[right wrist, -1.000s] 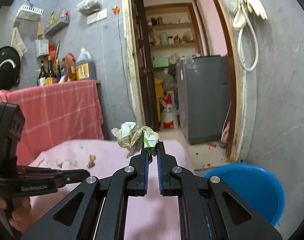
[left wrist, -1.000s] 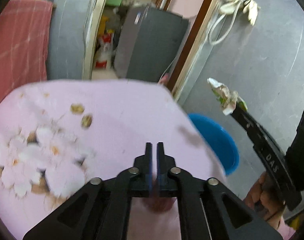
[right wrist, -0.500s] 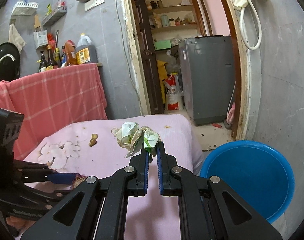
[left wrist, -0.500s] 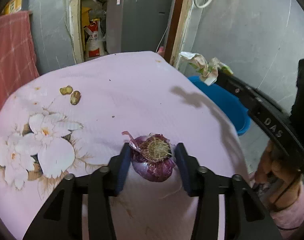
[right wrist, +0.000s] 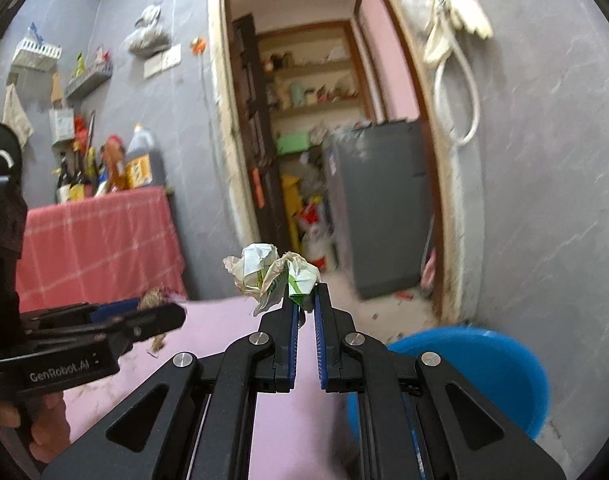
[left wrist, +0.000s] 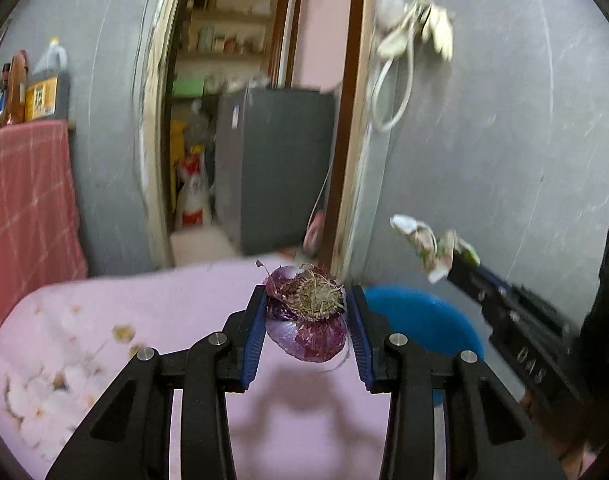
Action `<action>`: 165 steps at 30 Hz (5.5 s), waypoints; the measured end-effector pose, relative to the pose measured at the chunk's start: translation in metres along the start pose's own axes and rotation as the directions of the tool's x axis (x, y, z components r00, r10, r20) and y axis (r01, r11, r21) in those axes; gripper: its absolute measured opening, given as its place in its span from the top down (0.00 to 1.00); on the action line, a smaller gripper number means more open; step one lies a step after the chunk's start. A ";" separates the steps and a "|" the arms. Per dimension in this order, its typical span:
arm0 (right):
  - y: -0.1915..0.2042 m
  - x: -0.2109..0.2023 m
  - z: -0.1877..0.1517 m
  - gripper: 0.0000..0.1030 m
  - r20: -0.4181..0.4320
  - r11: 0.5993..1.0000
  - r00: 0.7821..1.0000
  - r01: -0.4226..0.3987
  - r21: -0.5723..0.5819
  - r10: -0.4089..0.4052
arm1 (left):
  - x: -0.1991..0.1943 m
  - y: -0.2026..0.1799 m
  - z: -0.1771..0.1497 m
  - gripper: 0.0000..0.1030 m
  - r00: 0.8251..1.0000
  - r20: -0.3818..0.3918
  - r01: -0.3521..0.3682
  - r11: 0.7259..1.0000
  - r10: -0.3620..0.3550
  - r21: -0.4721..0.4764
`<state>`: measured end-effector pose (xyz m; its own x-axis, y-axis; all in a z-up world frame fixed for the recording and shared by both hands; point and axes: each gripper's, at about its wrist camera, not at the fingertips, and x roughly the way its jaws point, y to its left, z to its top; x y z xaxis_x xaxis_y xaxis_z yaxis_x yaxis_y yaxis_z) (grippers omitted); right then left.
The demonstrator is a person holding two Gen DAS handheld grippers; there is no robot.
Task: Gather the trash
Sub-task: 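Carry both items over the blue basin and open both tools to drop them, then move both tools back over the small brown bits on the table, then close the right tool on a small brown bit while the left tool approaches another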
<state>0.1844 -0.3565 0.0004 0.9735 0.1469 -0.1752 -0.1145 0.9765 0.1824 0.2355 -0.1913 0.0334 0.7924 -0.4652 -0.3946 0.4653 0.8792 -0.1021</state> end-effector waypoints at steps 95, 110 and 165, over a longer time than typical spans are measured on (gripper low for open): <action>0.117 0.062 0.007 0.00 -0.157 0.967 0.966 -0.223 -0.121 0.204 | -0.079 0.187 -0.035 0.02 0.917 -0.101 -0.398 0.896 0.385 -0.196; 0.161 0.156 -0.034 0.20 -0.567 0.926 0.785 -0.364 -0.096 0.250 | -0.043 0.243 -0.052 0.03 0.893 -0.293 -0.412 0.880 0.340 -0.235; 0.149 0.182 -0.044 0.93 -0.706 0.903 0.664 -0.422 -0.084 0.244 | 0.071 0.219 -0.033 0.92 0.872 -0.488 -0.121 0.985 0.047 -0.122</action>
<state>0.3356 -0.1775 -0.0472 0.4789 0.4474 -0.7553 -0.5308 0.8329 0.1568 0.3804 -0.0286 -0.0474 0.5201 -0.3145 -0.7941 0.3150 0.9348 -0.1640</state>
